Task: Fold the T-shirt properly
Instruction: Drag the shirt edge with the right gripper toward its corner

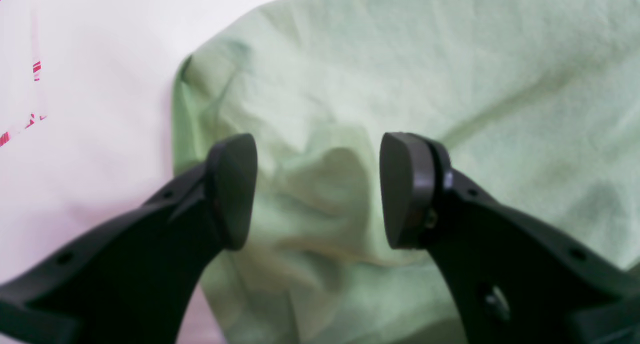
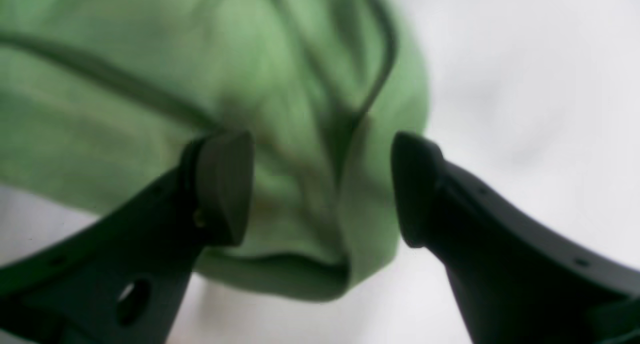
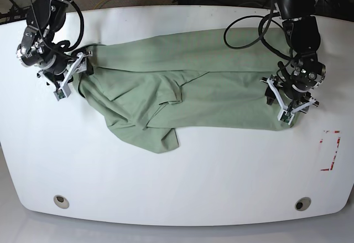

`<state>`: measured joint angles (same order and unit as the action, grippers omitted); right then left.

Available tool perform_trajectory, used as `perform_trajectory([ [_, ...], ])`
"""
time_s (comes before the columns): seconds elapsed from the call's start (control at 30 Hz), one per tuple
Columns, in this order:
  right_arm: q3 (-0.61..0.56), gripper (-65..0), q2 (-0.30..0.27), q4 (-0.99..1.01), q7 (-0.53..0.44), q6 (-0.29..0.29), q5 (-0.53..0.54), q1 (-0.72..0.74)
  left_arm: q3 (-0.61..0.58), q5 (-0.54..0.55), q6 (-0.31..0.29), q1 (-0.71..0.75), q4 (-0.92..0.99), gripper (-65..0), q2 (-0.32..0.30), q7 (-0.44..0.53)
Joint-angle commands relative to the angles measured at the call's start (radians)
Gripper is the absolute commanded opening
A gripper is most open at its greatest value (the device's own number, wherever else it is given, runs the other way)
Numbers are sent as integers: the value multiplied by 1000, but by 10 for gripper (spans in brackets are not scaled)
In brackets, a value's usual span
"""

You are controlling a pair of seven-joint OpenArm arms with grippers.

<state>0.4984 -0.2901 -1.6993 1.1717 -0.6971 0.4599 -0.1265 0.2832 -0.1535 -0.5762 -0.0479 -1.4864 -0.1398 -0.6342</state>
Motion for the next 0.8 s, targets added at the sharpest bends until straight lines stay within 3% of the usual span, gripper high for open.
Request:
perform_trajectory([
  [0.0, 9, -236, -13, -15, -25, -1, 26, -5, 3, 9, 3, -14, 11, -292, -16, 21],
  [0.2, 9, -254, -11, 14, -51, -1, 26, -12, 6, 9, 2, -14, 31, -292, -16, 21],
  [0.4, 1, -434, -13, 74, -63, -1, 26, -8, 6, 9, 2, -14, 33, -292, -17, 21],
  [0.53, 0, -431, -13, 72, -63, -1, 26, -12, 6, 9, 2, -14, 34, -292, -17, 21],
  [0.63, 3, -517, -8, 67, -65, -1, 26, -22, 6, 9, 2, -14, 34, -292, -17, 21],
  [0.7, 1, -631, -8, 67, -66, -1, 27, -28, 6, 9, 2, -14, 34, -292, -17, 21],
  [0.77, 1, -650, -10, 67, -66, -1, 27, -26, 6, 9, 2, -14, 36, -292, -17, 21],
])
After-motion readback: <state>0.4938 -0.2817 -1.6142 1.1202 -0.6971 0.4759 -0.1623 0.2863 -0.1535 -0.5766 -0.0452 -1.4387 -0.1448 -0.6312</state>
